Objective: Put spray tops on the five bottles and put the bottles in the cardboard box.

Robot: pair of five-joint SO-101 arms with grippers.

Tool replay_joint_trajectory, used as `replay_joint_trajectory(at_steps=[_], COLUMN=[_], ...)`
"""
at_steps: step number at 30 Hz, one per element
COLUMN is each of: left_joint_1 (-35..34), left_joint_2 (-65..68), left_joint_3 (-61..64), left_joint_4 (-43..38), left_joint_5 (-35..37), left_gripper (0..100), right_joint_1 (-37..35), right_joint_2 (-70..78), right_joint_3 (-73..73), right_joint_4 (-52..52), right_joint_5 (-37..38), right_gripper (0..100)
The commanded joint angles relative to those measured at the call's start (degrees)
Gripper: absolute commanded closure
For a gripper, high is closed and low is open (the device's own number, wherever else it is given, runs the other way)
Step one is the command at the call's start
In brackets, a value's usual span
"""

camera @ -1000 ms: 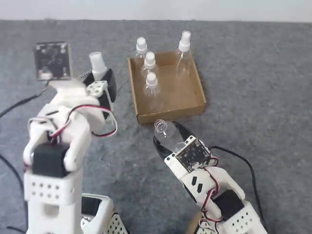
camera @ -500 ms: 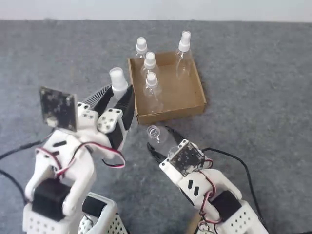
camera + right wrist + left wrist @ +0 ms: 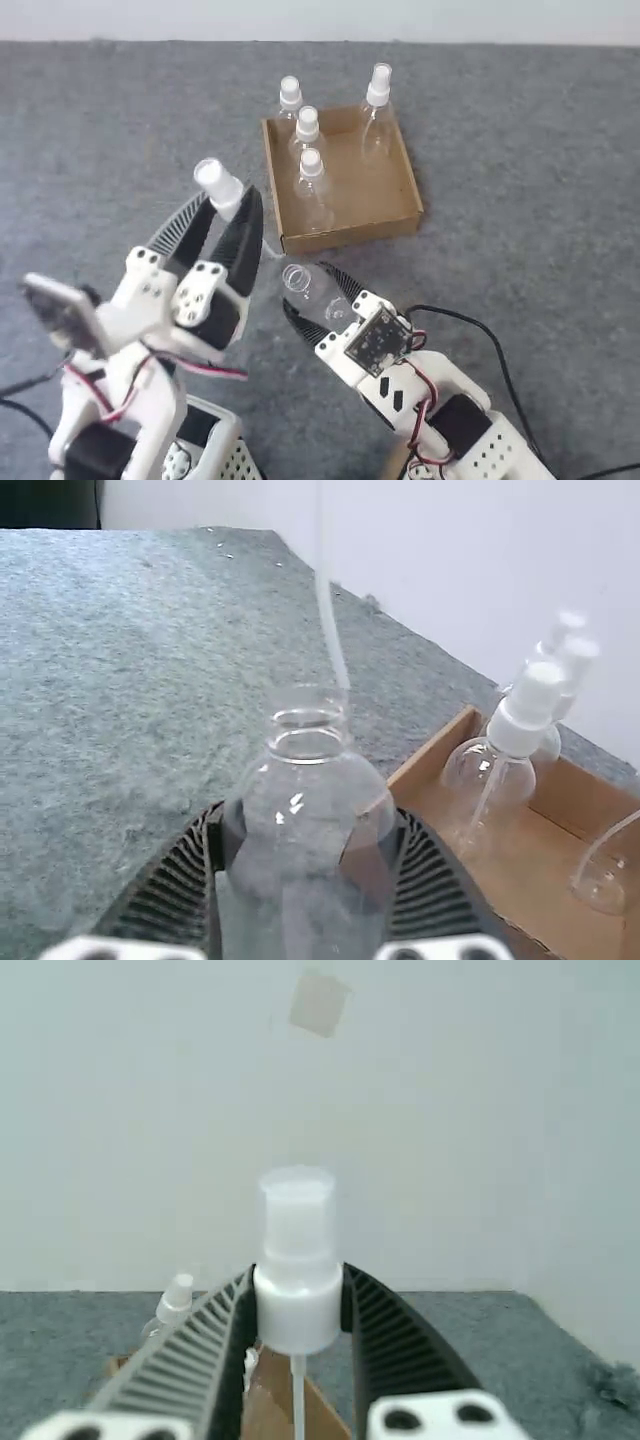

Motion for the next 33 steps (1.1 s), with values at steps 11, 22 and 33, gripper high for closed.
replay_joint_trajectory(at_steps=[11,22,33], left_joint_1=[7.8,7.8,8.1], left_joint_2=[-9.1,-9.1,-9.1], left_joint_3=[2.9,-0.9,-3.8], left_joint_4=[-2.3,1.5,4.3], left_joint_5=[-3.3,-6.2,-6.7], left_gripper=[99,99,99], right_joint_1=[-0.3,-0.2,-0.2], right_joint_2=[0.9,0.9,0.9], right_joint_3=[1.5,1.5,1.5], right_joint_4=[-1.9,-1.9,-2.0], right_joint_5=[0.9,0.9,0.9], right_gripper=[99.1,99.1,99.1])
